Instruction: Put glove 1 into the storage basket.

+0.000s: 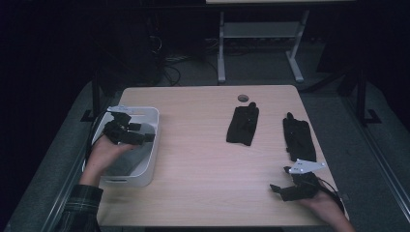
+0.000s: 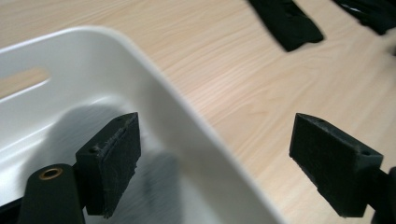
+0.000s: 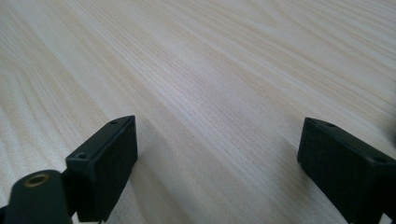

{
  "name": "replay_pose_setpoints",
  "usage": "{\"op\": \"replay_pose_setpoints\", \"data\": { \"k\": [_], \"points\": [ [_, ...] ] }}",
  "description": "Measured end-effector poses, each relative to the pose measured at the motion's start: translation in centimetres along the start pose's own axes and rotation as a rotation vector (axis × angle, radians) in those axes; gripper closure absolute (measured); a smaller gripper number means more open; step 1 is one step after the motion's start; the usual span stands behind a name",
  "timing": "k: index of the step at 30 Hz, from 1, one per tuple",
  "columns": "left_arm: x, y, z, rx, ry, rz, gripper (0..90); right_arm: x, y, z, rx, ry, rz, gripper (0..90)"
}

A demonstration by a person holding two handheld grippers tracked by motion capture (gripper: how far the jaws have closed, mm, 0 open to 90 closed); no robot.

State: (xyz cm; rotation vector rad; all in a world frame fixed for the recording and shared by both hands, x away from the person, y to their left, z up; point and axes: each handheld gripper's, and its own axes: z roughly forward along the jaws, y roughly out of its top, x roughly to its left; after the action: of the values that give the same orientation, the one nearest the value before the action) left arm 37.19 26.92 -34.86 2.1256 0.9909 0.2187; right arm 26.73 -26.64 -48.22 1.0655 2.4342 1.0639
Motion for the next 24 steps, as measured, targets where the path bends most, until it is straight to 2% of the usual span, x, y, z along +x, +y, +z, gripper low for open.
{"op": "replay_pose_setpoints", "data": {
  "k": [1, 2, 3, 9, 10, 11, 13, 15, 16, 19, 24],
  "points": [
    [0.0, 0.0, 0.0, 0.0, 0.0, 0.0, 13.8, 0.0, 0.0, 0.0, 0.003, -0.003, -0.001, 10.6],
    [-1.1, 0.3, 0.6, -0.005, -0.019, 0.016, 13.3, -0.1, 0.0, 0.0, 0.004, -0.003, -0.002, 10.5],
    [-1.1, 0.3, 0.6, -0.005, -0.019, 0.016, 13.2, -0.1, 0.0, 0.0, 0.004, -0.003, -0.002, 10.5],
    [-4.3, 0.8, 2.9, 0.0, -0.079, 0.081, 12.8, -0.1, 0.0, 0.0, 0.004, -0.003, -0.002, 10.5],
    [-5.2, 0.8, 3.6, -0.005, -0.101, 0.091, 12.8, -0.1, 0.0, 0.0, 0.004, -0.003, -0.003, 10.5],
    [-5.2, 0.8, 3.6, -0.005, -0.101, 0.091, 12.8, -0.1, 0.0, 0.0, 0.004, -0.003, -0.003, 10.5],
    [-6.9, 0.8, 4.8, -0.001, -0.127, 0.117, 12.8, -0.1, 0.0, 0.0, 0.004, -0.003, -0.002, 10.5],
    [-7.8, 0.7, 5.6, 0.001, -0.138, 0.131, 12.8, -0.1, 0.0, 0.0, 0.004, -0.003, -0.002, 10.5],
    [-7.8, 0.7, 5.6, 0.001, -0.138, 0.131, 12.8, 0.0, 0.0, 0.0, 0.004, -0.002, -0.001, 10.5],
    [-9.2, 0.2, 7.2, 0.011, -0.15, 0.157, 12.8, -0.1, 0.0, 0.0, 0.004, -0.003, -0.002, 10.5],
    [-9.8, -0.7, 8.5, 0.004, -0.149, 0.166, 12.8, -0.1, 0.0, 0.0, 0.004, -0.003, -0.001, 10.5]
  ]
}}
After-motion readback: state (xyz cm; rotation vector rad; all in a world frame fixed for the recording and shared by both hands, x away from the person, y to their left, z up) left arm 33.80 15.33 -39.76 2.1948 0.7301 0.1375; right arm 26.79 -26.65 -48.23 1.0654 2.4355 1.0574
